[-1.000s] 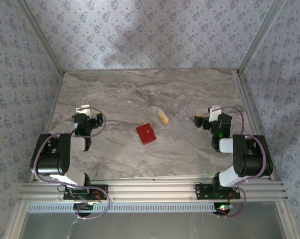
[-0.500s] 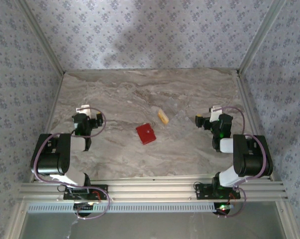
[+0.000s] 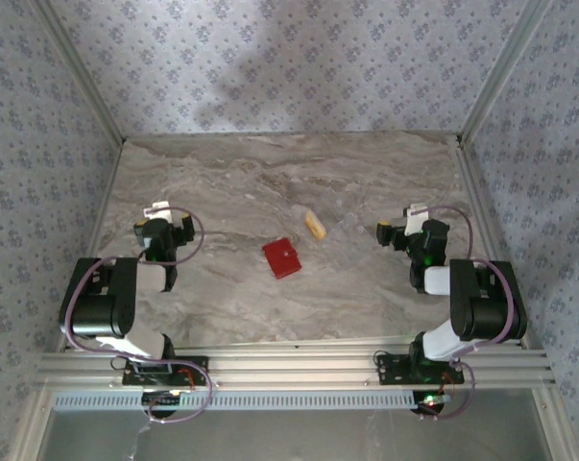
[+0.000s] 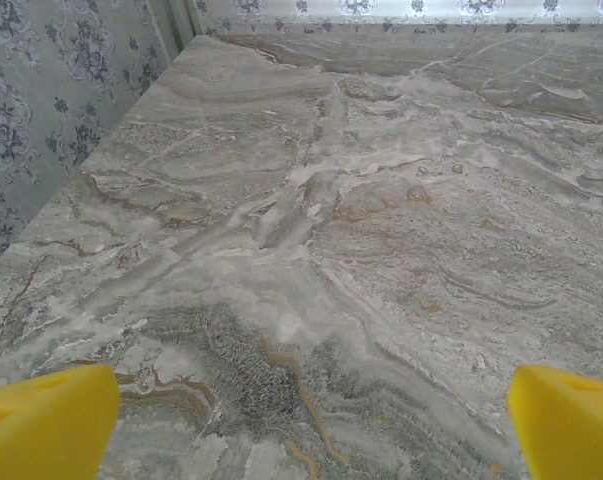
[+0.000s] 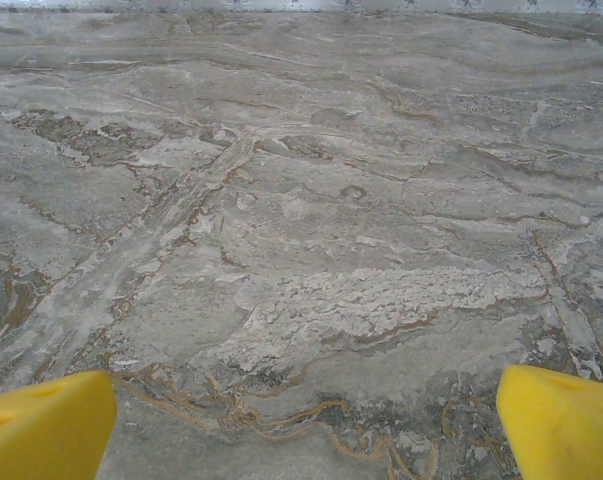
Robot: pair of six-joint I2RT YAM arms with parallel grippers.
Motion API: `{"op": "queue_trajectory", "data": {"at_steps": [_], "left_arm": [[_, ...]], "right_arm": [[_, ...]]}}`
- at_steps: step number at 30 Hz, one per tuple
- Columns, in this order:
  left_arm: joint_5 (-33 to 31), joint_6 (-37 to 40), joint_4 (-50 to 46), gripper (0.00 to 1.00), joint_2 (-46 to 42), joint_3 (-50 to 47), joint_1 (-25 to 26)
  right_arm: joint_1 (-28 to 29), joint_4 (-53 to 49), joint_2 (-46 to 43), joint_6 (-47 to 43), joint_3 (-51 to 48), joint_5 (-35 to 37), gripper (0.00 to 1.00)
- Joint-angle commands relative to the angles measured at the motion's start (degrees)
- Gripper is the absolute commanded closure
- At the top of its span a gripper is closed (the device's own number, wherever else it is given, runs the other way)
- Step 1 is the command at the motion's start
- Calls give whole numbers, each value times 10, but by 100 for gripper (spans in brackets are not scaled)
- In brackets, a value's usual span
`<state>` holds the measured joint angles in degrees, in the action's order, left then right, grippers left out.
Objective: Put the credit cards into the card holder
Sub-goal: Reset both arms
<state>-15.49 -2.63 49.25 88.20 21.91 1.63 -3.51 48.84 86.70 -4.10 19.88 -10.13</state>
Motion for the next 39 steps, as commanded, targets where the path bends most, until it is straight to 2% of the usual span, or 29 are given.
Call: {"op": "queue_trajectory", "data": {"at_steps": [1,31,34,39], "left_arm": [[-6,-5,7,0,-3,2,2],[-6,-4,7,0,-3,2,3],[58,8,-10,0,-2,11,-5],[66,7,-10,0,-3,11,-10]], "right_arm": [[-3,-2,4,4,12,-6,0],[-1,-1,4,2,11,-2,0],[-1,-1,4,2,11,-2,0],[0,-1,4,2,12,-3,0]]}}
